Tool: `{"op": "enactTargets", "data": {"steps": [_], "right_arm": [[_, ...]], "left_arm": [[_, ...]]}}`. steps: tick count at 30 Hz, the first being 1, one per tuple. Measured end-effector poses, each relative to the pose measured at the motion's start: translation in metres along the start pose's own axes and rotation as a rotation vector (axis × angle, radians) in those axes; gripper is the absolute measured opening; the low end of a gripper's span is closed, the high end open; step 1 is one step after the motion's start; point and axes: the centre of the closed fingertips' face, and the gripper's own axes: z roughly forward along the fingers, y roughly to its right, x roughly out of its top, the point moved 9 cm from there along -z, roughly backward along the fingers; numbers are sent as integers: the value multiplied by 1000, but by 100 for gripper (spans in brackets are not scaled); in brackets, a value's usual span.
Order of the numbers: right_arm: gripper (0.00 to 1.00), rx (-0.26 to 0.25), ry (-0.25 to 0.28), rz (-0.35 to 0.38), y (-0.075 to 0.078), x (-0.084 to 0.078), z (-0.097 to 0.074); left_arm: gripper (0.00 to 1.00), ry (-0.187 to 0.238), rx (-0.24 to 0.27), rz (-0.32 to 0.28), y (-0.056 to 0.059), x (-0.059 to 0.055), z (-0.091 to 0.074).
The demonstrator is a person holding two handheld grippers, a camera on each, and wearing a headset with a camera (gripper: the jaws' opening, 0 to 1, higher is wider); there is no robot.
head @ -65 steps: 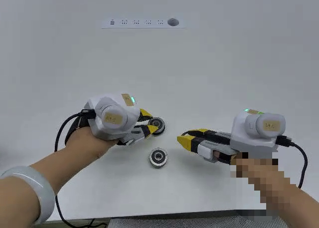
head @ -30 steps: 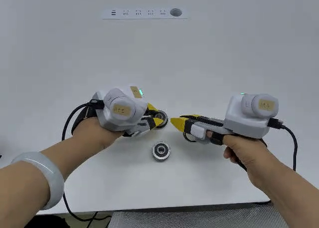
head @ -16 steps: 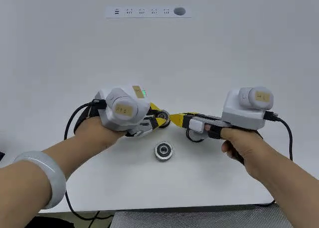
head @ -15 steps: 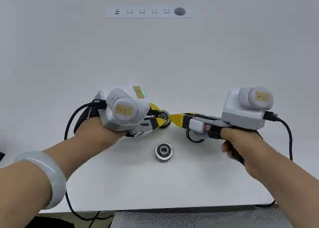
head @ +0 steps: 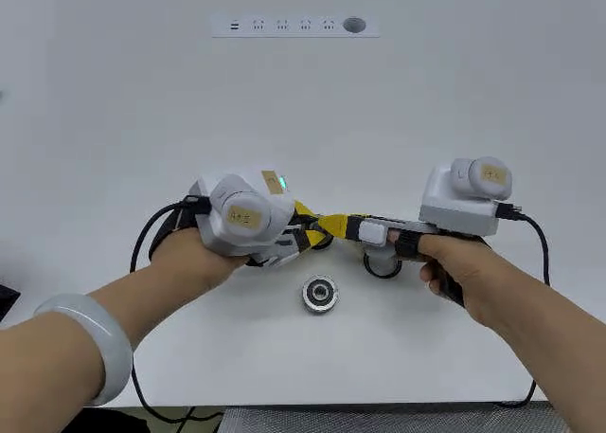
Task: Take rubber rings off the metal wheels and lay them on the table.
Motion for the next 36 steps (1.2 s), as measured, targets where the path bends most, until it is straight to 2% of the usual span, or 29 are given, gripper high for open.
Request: {"op": "enactTargets", "data": {"steps": [6, 8, 18, 26, 36], "right_arm": [[24, 25, -49, 24, 2, 3, 3], [24, 24, -95, 32, 4, 2, 4], [22, 73, -200, 31, 3, 7, 1], [22, 81, -205, 6, 2, 5, -4], [19, 80, -201, -6, 3, 5, -9]], "left_arm": [[13, 0, -3, 2, 0, 0, 0], [13, 1, -5, 3, 0, 0, 0], [13, 5, -6, 4, -1, -1, 0], [13, 3, -6, 5, -1, -1, 0], [13, 5, -5, 4, 0, -1, 0]]}}
